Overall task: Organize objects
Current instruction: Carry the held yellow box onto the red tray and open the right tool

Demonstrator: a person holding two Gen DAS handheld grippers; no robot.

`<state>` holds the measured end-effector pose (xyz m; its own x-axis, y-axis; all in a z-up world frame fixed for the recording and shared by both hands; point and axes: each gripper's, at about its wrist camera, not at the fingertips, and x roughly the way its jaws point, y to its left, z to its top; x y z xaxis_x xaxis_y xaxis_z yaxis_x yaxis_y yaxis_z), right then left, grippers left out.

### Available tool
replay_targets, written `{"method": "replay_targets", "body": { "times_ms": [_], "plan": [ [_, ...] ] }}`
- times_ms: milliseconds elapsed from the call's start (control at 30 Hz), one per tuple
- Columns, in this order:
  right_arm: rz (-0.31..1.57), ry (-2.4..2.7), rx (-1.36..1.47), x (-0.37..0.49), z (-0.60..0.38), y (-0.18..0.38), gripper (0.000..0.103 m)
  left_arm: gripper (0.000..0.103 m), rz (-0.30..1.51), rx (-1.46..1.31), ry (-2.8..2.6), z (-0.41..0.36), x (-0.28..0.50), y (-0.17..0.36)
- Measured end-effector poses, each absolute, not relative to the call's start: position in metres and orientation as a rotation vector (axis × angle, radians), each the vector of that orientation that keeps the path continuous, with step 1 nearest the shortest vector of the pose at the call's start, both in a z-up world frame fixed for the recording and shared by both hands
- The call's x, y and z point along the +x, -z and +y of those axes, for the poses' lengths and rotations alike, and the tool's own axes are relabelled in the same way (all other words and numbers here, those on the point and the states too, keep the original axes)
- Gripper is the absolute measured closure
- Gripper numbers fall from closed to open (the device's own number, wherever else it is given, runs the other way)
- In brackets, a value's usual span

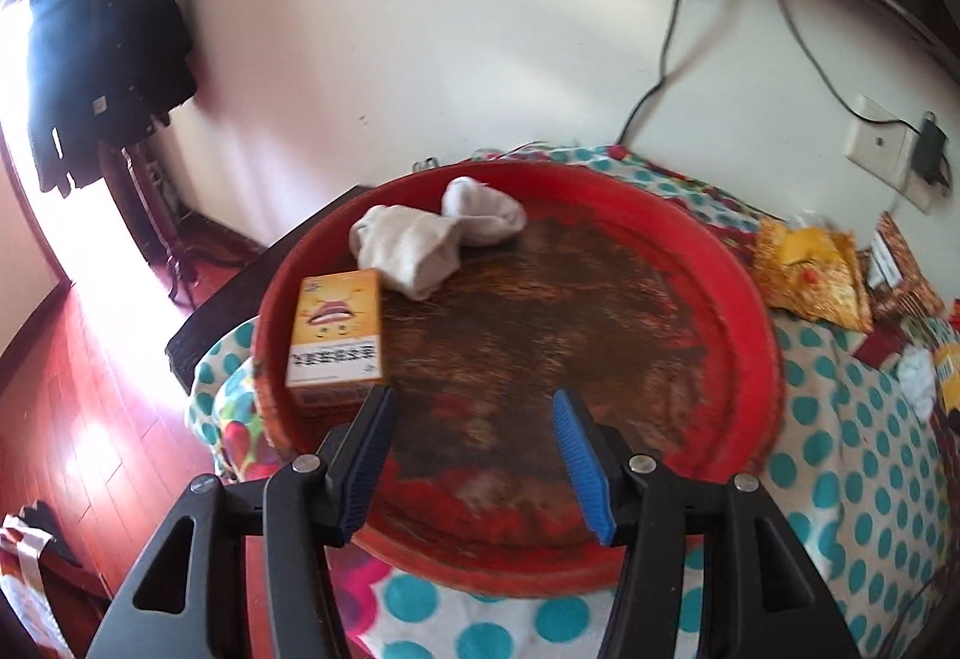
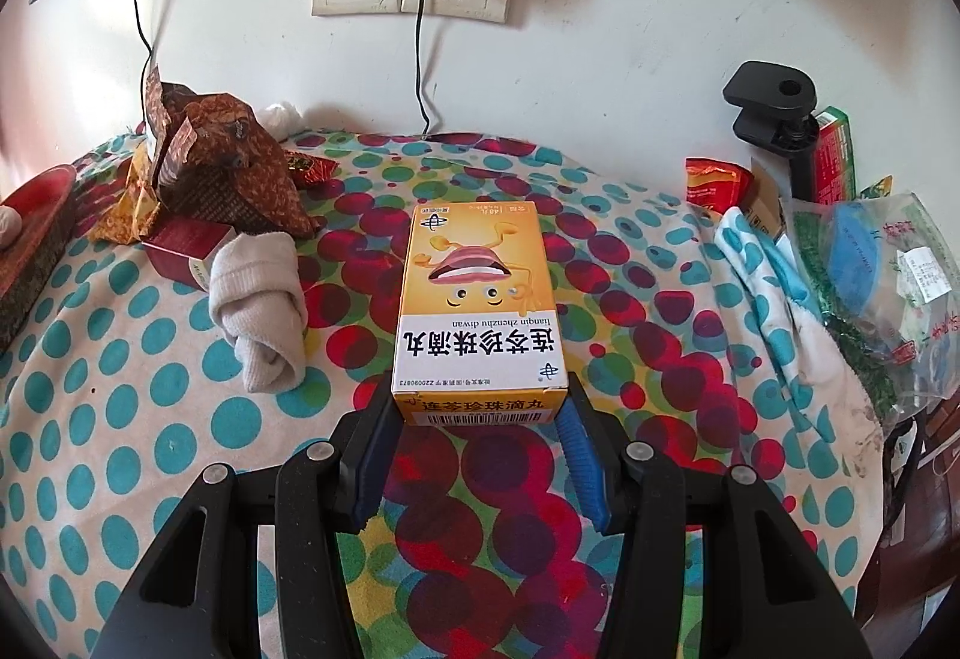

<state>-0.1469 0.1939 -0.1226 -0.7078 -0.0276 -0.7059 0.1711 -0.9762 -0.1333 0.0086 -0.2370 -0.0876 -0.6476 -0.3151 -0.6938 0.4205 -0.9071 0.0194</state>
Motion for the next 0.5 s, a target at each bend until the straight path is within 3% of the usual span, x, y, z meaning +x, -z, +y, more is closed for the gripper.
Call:
{"method": "replay_targets", "body": {
  "times_ms": [300, 500],
  "plan": [
    [0.24, 2.848, 1.094, -0.142, 0.201, 0.115, 0.055, 0.047, 0.286, 1.034, 2.547, -0.248, 0.01, 0.094],
    [0.309, 2.889, 1.081, -0.14, 0.197, 0.114, 0.055, 0.047, 0.33, 1.033, 2.531, -0.263, 0.009, 0.095]
  ]
}}
